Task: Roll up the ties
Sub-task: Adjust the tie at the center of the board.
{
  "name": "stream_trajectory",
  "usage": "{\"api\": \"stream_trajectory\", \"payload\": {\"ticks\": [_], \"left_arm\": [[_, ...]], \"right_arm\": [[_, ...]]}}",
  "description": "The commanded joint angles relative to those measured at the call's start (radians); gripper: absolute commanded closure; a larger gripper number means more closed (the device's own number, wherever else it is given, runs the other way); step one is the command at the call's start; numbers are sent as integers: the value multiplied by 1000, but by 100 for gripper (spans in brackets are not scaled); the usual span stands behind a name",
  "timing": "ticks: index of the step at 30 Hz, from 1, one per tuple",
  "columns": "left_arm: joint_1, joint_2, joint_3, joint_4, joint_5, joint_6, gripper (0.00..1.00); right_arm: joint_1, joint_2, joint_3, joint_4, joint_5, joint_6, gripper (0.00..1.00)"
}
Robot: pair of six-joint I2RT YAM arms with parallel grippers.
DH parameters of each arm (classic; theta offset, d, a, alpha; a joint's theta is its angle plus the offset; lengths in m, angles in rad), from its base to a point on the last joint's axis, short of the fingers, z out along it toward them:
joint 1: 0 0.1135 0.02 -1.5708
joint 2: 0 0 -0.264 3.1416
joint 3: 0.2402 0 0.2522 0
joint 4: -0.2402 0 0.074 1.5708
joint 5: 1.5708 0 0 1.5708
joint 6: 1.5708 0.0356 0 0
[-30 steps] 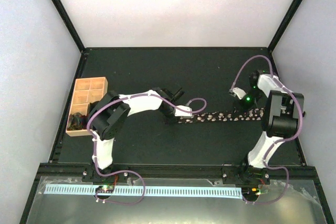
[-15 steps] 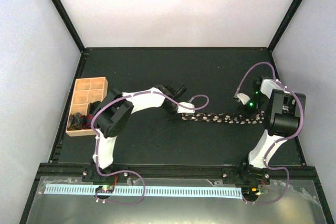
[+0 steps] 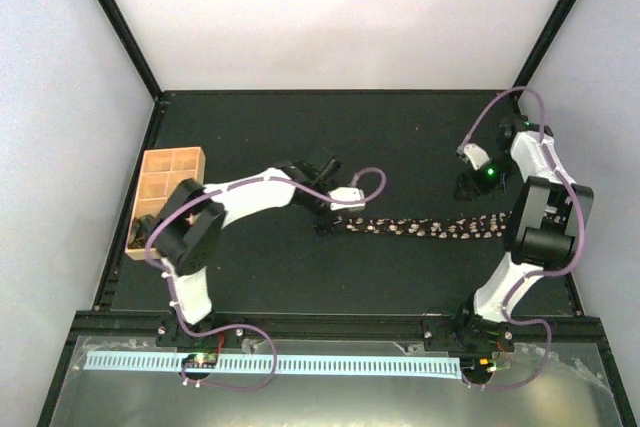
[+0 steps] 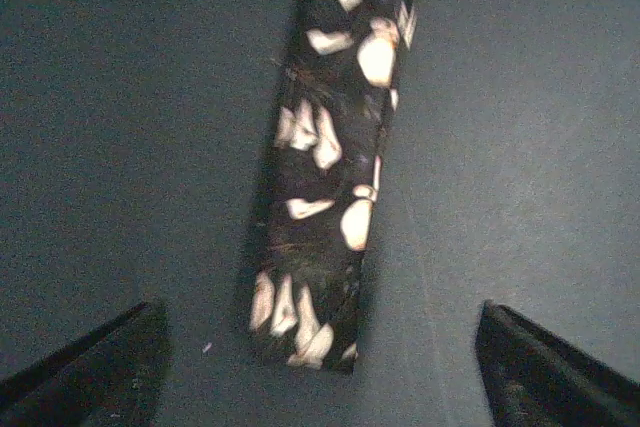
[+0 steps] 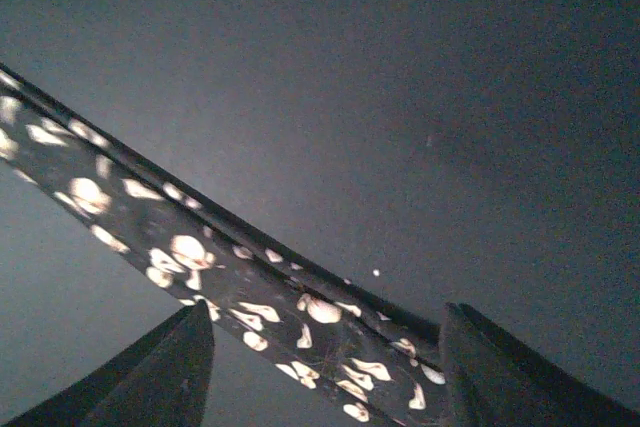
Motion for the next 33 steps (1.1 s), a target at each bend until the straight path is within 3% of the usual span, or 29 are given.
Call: {"api": "stream_trajectory", "payload": {"ticks": [1, 3, 5, 6, 9, 11, 13, 14, 17, 19, 21, 24, 29, 33], "left_arm": [[57, -220, -56, 121, 108, -49, 3], [93, -299, -80, 165, 119, -75, 1], [124, -371, -89, 199, 117, -101, 1], [135, -403, -97, 230, 106, -126, 1], [140, -456, -166, 353, 43, -188, 1], [139, -428, -190, 387, 79, -179, 1], [146, -331, -74, 121, 173, -50, 1], [158, -288, -18, 20, 229, -7, 1], [177, -320, -129, 183, 242, -8, 1], [162, -352, -257, 301, 255, 82, 1], [155, -326, -283, 306, 258, 103, 1], [149, -222, -170, 162, 306, 141, 4], [142, -48, 9, 58, 308, 94, 10], [144, -69, 1, 48, 298, 197, 12]], "right_arm": [[-2, -139, 101, -77, -164, -17, 30], [-3, -198, 158, -74, -229, -34, 23], [-6, -266, 192, 3, -292, 6, 4], [-6, -304, 177, 87, -320, 75, 0], [-5, -390, 62, 437, -360, 427, 0], [-4, -392, 8, 516, -513, 526, 0], [19, -332, 18, 486, -700, 555, 0], [47, -293, 45, 409, -718, 535, 0], [158, -219, 32, 252, -713, 451, 0], [208, -202, -49, 281, -723, 496, 0], [255, -185, -123, 330, -723, 547, 0], [336, -144, -194, 386, -689, 595, 1], [423, -49, -257, 459, -705, 636, 15], [449, 14, -237, 434, -725, 631, 25]]}}
